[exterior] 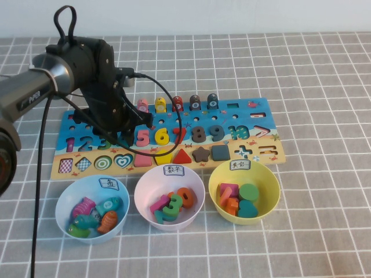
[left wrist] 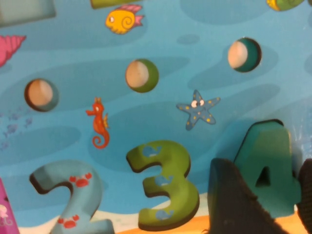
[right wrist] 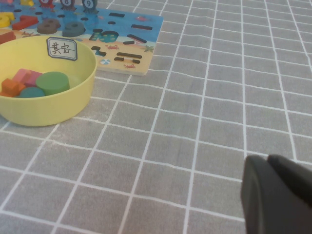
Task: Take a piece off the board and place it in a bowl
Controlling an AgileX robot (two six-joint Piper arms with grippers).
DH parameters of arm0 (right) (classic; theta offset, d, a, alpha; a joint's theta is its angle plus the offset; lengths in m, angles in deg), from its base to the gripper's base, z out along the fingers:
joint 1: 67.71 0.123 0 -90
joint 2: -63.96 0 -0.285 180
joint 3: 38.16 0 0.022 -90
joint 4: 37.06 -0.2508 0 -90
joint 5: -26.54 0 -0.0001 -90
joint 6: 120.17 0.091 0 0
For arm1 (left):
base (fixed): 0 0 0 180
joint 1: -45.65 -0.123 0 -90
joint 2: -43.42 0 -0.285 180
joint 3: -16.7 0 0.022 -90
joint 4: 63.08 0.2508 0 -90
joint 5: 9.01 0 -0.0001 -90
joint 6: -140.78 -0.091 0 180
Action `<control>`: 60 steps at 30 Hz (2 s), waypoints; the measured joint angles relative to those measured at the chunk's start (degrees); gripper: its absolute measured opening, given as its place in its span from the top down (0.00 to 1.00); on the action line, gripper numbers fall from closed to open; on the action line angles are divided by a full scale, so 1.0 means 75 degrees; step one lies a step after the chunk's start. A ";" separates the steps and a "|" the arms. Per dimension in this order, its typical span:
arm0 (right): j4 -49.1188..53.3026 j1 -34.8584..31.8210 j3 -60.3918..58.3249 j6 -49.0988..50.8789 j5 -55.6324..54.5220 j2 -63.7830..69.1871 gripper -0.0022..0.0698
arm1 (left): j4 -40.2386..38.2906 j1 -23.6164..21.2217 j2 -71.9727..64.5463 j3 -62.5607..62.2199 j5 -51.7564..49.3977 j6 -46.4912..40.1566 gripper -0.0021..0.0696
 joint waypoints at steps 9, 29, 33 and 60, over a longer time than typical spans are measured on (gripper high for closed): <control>0.0000 0.0000 0.0000 0.0000 0.0000 0.0000 0.99 | -0.0005 0.0000 0.0041 0.0000 0.0000 0.0000 0.64; 0.0000 0.0000 0.0000 0.0000 0.0000 0.0000 0.99 | 0.0049 0.0017 0.0600 0.0000 -0.0239 -0.0071 0.64; 0.0000 0.0000 0.0000 0.0000 0.0000 0.0000 0.99 | 0.0387 0.0202 0.0887 0.0044 -0.0413 -0.0202 0.64; 0.0000 0.0000 0.0000 0.0000 0.0000 0.0000 0.99 | -0.0541 0.0827 0.6796 0.6662 0.2085 -0.1903 0.64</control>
